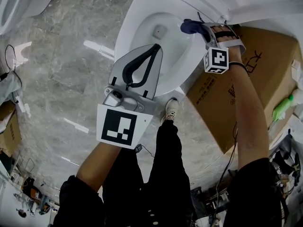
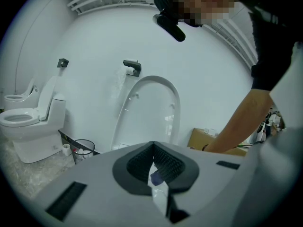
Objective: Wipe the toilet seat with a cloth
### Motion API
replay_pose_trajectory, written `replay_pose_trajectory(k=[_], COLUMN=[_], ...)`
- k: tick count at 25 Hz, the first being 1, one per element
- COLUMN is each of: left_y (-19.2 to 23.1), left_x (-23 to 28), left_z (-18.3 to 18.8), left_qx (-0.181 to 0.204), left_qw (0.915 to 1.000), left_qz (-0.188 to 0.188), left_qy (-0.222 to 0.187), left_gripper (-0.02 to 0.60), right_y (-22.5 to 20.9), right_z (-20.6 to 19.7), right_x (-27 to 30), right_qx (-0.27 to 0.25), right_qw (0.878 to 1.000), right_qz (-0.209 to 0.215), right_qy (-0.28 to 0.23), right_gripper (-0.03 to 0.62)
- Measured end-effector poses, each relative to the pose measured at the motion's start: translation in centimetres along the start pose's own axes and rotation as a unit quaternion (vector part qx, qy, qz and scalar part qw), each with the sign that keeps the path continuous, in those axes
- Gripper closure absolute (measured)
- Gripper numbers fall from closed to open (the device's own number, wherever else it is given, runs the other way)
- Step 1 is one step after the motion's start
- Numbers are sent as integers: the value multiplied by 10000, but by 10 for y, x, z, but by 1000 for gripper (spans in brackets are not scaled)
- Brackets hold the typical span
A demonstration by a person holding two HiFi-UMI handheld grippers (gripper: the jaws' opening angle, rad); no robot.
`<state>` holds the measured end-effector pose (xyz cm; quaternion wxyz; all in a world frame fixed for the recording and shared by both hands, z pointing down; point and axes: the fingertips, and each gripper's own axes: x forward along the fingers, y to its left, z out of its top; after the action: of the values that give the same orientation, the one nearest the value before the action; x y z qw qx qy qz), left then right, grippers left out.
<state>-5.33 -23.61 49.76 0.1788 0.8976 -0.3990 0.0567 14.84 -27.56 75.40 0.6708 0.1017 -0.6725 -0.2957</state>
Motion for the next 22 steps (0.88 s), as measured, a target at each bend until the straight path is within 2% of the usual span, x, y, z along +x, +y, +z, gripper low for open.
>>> replay_pose_trajectory(k=[8, 13, 22], left_y=[-2, -5, -4], left_x=[4, 5, 0], left_z=[-1, -2, -5], left_qx=[48, 30, 88], left_qw=[10000, 10000, 9999], left_qz=[-23, -12, 62], left_qy=[-20, -76, -45], left_gripper=[571, 571, 571], right_y=[28, 40, 64], right_z=[-5, -8, 5], right_x=[-17, -23, -39], right_qx=[383, 1238, 1721], right_qw=[9989, 9914, 9841], right_qz=[264, 415, 415], right_qy=[20, 2, 120], right_gripper=[536, 536, 539])
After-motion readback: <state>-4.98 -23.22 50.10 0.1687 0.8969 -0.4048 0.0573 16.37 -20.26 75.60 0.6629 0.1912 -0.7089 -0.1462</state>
